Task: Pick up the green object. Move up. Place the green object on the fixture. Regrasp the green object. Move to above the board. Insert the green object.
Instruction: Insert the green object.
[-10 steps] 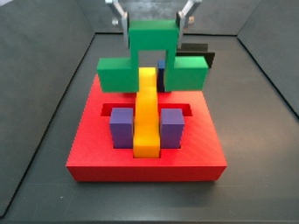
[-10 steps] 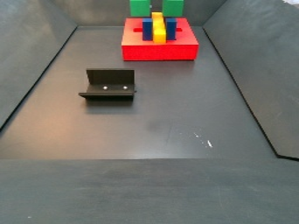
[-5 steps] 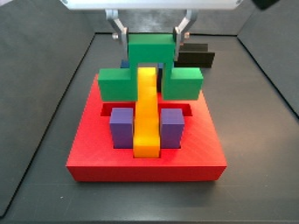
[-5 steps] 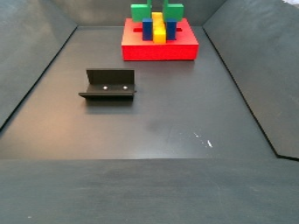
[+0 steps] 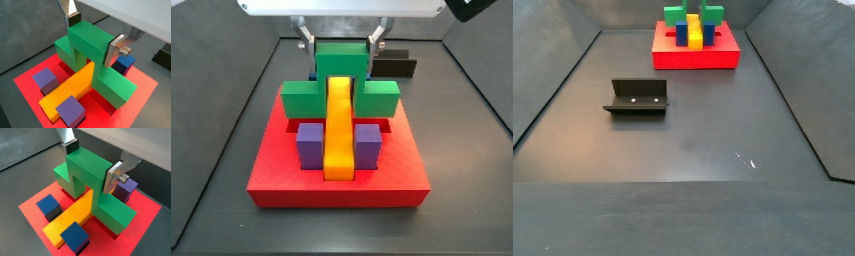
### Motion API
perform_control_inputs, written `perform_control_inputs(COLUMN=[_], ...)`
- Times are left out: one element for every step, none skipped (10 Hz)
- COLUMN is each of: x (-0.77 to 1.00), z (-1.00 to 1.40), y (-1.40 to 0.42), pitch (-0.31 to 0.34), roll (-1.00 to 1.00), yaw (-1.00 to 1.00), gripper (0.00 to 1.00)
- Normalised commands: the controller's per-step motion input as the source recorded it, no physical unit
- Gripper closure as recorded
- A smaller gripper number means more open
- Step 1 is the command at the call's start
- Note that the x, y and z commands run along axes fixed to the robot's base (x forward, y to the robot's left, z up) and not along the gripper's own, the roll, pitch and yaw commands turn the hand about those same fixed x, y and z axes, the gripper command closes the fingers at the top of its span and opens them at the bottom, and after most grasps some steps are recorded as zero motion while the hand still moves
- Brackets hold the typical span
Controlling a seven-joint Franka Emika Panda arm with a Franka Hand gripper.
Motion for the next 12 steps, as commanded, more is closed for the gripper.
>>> perform_control_inputs(x=[0.0, 0.0, 0.0, 0.03, 0.02, 0.0, 0.0, 0.0, 0.02, 0.03, 0.03, 0.07], z=[-0.2, -0.2, -0.19, -0.16, -0.19, -0.18, -0.17, -0.18, -0.13, -0.12, -0.15, -0.13], y=[0.0, 0.0, -0.02, -0.03, 0.0, 0.0, 0.0, 0.0, 0.0, 0.0, 0.0, 0.0], pitch=[-0.043, -0.047, -0.047, -0.049, -0.054, -0.04, -0.031, -0.049, -0.07, -0.083, -0.077, -0.07], roll=[0.0, -0.01, -0.01, -0.02, -0.02, 0.0, 0.0, -0.03, -0.09, -0.1, -0.07, -0.04], yaw=[0.0, 0.0, 0.0, 0.0, 0.0, 0.0, 0.0, 0.0, 0.0, 0.0, -0.01, -0.04], gripper=[1.0, 1.0, 1.0, 1.0, 1.0, 1.0, 1.0, 1.0, 1.0, 1.0, 1.0, 1.0])
